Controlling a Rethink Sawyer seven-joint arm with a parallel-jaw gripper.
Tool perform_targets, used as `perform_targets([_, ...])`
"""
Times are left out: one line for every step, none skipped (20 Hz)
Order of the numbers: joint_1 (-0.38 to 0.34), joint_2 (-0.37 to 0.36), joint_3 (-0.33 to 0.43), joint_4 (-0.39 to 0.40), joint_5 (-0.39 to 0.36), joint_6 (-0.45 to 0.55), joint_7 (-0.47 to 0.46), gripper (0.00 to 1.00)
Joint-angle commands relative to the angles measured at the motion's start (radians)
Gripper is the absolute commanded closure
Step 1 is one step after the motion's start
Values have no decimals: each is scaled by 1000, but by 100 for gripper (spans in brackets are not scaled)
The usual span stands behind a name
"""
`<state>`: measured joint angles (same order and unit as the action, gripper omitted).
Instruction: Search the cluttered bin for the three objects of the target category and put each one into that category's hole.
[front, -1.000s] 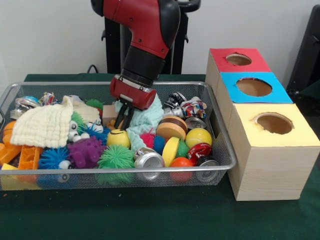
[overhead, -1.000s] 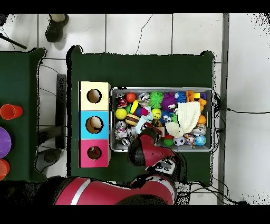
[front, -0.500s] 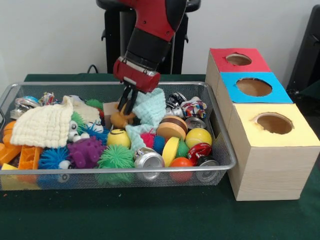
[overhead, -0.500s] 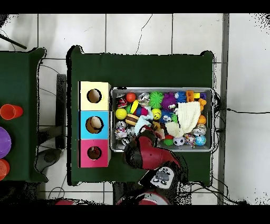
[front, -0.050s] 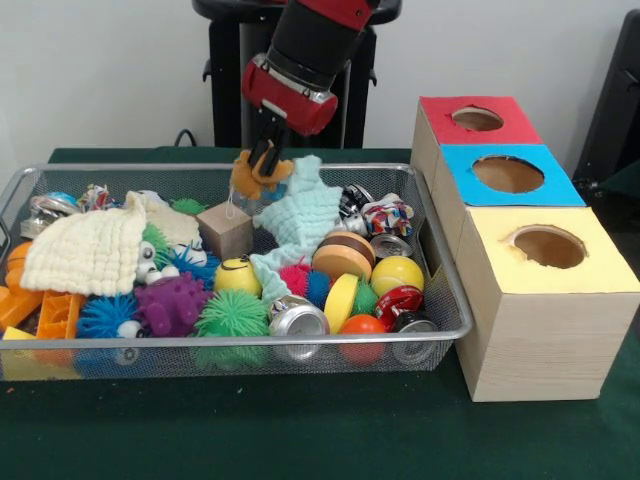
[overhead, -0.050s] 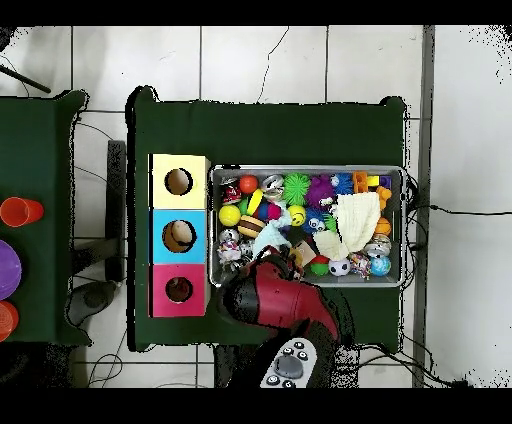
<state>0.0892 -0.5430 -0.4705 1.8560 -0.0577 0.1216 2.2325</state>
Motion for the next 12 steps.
perform_targets([17, -44, 13, 7, -59, 127, 13, 100])
perform_targets([17, -52, 14, 7, -61, 141, 12, 100])
perform_targets([30, -62, -1, -1, -61, 157, 15, 100])
perform_targets([33, -72, -5, -4, -64, 174, 11, 100])
perform_targets([38, -87, -11, -17, -64, 208, 2, 100])
perform_targets([37, -96, -9, -21, -65, 225, -3, 100])
perform_targets([37, -109, -9, -31, -63, 255, -10, 100])
perform_targets([40, -113, -12, -38, -63, 271, -10, 100])
perform_targets([43, -117, -16, -45, -63, 288, -9, 100])
perform_targets([48, -122, -20, -49, -65, 298, -8, 100])
perform_targets([59, -128, -26, -59, -64, 330, -8, 100])
perform_targets([69, -129, -32, -66, -64, 342, -1, 100])
